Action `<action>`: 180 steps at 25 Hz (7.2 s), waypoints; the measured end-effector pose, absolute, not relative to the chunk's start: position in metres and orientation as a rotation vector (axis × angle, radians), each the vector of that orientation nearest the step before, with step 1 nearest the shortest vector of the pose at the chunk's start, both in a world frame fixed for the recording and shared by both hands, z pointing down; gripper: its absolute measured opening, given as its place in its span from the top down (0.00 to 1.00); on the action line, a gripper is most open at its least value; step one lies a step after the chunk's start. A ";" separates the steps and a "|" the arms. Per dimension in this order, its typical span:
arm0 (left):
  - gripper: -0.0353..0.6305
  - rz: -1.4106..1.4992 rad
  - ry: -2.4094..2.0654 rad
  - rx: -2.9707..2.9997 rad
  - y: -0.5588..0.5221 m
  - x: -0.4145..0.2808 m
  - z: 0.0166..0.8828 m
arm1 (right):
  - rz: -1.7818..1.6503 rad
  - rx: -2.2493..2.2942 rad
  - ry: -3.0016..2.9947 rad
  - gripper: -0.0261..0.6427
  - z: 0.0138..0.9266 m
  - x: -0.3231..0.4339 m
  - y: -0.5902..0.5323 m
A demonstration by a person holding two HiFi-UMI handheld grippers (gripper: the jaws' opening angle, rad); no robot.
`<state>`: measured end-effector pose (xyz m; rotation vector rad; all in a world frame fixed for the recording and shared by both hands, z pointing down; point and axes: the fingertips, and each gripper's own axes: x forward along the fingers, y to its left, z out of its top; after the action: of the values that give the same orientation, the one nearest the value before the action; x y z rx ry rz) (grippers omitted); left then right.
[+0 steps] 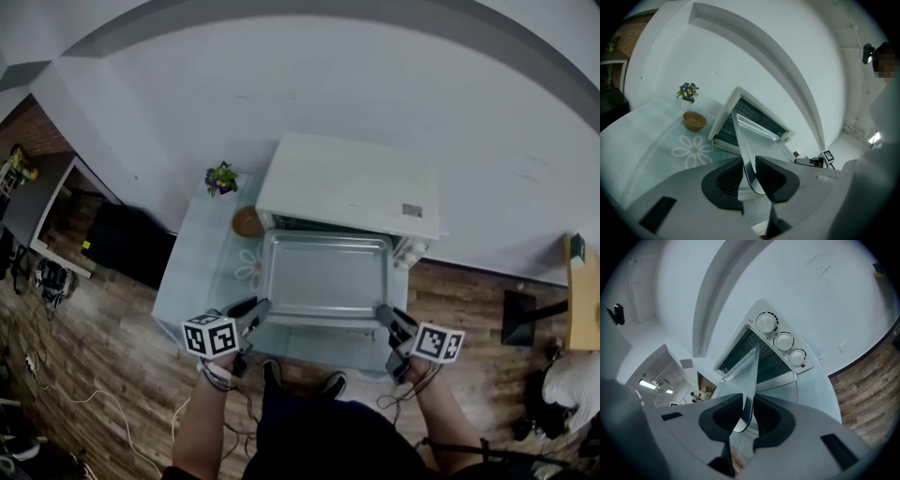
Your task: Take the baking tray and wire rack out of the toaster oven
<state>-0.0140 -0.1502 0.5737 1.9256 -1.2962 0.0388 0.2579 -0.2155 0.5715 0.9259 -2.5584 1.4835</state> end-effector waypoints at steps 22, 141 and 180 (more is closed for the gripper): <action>0.82 -0.002 -1.532 1.713 -0.033 -0.209 0.583 | 1.321 0.719 -2.467 0.83 0.588 0.060 -0.145; 0.89 -0.720 -1.169 1.447 -0.278 0.005 0.617 | 2.167 1.879 -2.291 0.76 0.623 0.260 -0.327; 0.84 -0.416 -1.159 1.849 -0.243 -0.025 0.599 | 1.945 1.705 -2.432 0.95 0.619 0.267 -0.234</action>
<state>-0.0249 -0.2425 0.5986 1.8493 -1.1594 -0.4159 0.2675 -0.2345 0.6194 1.7054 -2.4322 1.9445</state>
